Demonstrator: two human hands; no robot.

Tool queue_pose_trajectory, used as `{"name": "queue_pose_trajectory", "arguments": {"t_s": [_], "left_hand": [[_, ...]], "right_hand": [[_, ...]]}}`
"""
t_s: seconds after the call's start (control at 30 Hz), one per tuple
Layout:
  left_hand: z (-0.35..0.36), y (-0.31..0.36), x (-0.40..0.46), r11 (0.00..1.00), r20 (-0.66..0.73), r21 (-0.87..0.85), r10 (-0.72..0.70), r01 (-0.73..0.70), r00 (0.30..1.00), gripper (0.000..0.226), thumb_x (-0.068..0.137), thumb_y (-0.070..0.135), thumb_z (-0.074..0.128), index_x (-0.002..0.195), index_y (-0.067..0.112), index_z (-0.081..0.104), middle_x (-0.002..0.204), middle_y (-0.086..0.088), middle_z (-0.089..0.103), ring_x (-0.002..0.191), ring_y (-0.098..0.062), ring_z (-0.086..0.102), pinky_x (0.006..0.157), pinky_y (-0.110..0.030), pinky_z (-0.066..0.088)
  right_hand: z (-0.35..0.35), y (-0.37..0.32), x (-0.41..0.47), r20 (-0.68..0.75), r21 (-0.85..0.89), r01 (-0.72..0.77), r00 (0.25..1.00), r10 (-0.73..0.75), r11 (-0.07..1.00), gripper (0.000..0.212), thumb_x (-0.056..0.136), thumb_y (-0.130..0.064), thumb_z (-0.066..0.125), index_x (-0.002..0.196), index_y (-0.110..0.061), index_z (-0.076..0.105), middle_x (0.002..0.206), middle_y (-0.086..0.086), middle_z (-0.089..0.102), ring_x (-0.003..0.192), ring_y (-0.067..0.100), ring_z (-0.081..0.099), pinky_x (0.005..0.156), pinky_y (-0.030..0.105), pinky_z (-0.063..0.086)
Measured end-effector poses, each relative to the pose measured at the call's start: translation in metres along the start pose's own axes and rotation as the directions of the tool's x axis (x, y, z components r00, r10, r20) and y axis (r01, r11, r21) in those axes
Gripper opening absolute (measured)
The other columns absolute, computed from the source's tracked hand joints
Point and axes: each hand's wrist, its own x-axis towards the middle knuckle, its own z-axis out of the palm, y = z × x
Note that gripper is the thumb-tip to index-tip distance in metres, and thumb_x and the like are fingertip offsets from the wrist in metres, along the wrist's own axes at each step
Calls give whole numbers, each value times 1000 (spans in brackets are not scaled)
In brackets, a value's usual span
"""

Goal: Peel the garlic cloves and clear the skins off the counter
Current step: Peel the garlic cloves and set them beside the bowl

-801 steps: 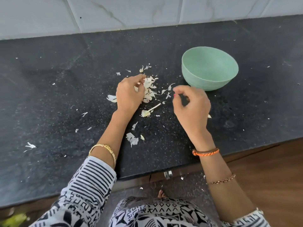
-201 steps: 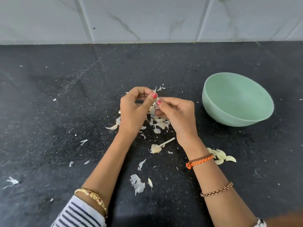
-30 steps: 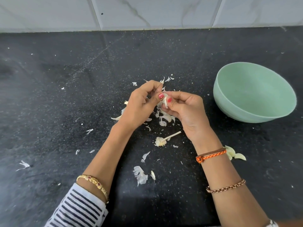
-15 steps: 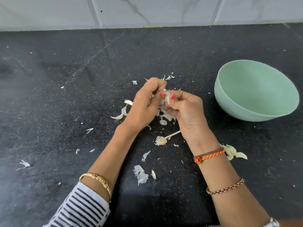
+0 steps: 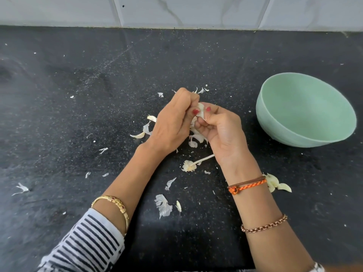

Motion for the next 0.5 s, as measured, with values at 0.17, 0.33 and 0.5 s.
{"name": "queue_pose_trajectory", "arguments": {"t_s": [0.17, 0.33, 0.5], "left_hand": [[2, 14, -2, 883, -101, -357, -360, 304, 927, 11, 92, 14, 51, 91, 25, 52, 77, 8, 52, 64, -3, 44, 60, -14, 37], [-1, 12, -1, 809, -29, -454, -433, 374, 901, 12, 88, 16, 56, 93, 11, 66, 88, -5, 66, 81, -23, 59, 73, -33, 49], [-5, 15, 0, 725, -30, -540, -525, 428, 851, 9, 81, 12, 63, 80, 16, 71, 75, 7, 71, 75, -17, 60, 73, -27, 49]], "right_hand": [[-2, 5, 1, 13, -158, 279, 960, -280, 947, 18, 87, 5, 57, 82, -9, 67, 78, 1, 67, 72, 6, 63, 73, 20, 53], [-8, 10, 5, 108, -466, 557, 807, -581, 687, 18, 83, 9, 59, 87, -7, 68, 80, -6, 66, 75, 0, 64, 69, 14, 50], [-13, 16, 11, 183, -656, 655, 620, -763, 376, 16, 82, 7, 58, 87, -4, 70, 80, -1, 66, 76, 7, 62, 70, 14, 49]]}}
